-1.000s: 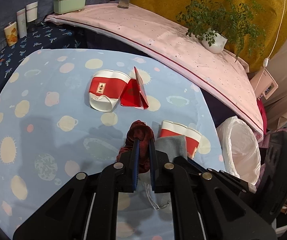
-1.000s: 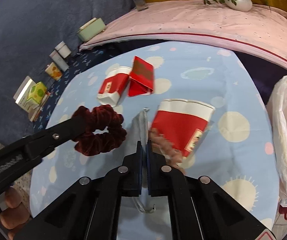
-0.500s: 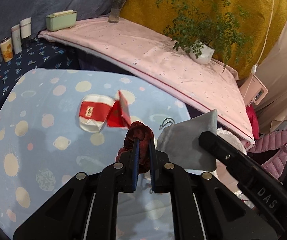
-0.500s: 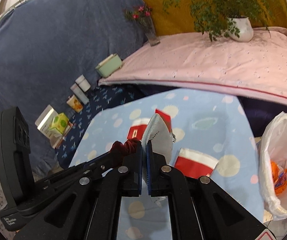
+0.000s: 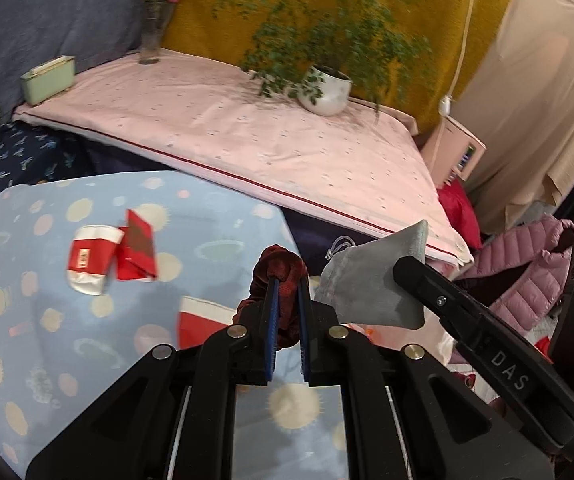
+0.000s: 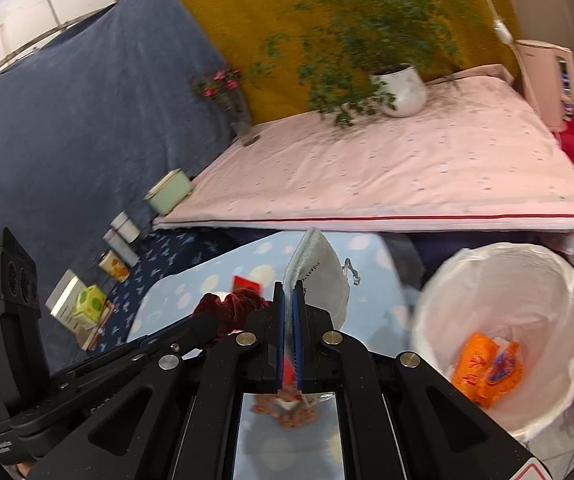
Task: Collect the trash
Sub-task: 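Open both grippers over the bin to drop scrunchie and mask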
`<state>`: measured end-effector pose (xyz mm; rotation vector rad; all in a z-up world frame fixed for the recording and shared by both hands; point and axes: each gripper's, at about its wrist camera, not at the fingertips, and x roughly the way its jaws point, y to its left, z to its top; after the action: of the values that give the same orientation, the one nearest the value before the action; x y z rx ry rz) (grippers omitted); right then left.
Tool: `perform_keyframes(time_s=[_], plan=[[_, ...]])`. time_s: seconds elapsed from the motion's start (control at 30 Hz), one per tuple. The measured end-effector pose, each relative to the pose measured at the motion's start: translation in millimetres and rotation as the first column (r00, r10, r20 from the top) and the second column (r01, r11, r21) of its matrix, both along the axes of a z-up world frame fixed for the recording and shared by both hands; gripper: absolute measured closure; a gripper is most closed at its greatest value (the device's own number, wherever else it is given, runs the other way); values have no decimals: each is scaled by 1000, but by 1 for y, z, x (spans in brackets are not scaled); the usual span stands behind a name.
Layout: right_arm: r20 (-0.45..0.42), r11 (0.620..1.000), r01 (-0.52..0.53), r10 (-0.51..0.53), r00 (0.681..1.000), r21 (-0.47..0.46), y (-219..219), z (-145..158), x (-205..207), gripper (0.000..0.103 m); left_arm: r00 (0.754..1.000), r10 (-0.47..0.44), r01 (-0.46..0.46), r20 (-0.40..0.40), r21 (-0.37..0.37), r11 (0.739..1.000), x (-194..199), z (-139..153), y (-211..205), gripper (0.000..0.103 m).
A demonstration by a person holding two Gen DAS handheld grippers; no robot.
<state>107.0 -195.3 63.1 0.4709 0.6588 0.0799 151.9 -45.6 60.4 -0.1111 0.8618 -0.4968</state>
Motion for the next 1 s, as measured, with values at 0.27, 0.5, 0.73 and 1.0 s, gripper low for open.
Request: perform_keyframes(time_s=[0.27, 0.5, 0.73, 1.0], plan=[[-40, 989, 150, -150, 988, -13, -73, -21, -27, 99, 990, -135, 136, -28, 8, 991, -10, -12, -75, 94], [-82, 971, 239, -238, 968, 0, -118, -43, -46, 99, 975, -216, 217, -58, 29, 976, -16, -26, -126, 94], [-109, 959, 283, -280, 954, 15, -142, -58, -54, 99, 967, -242, 246, -73, 48, 968, -17, -38, -152, 94], [-118, 947, 320, -319, 940, -10, -148, -66, -55, 74, 978, -202, 206, -57, 69, 976, -14, -41, -152, 56]])
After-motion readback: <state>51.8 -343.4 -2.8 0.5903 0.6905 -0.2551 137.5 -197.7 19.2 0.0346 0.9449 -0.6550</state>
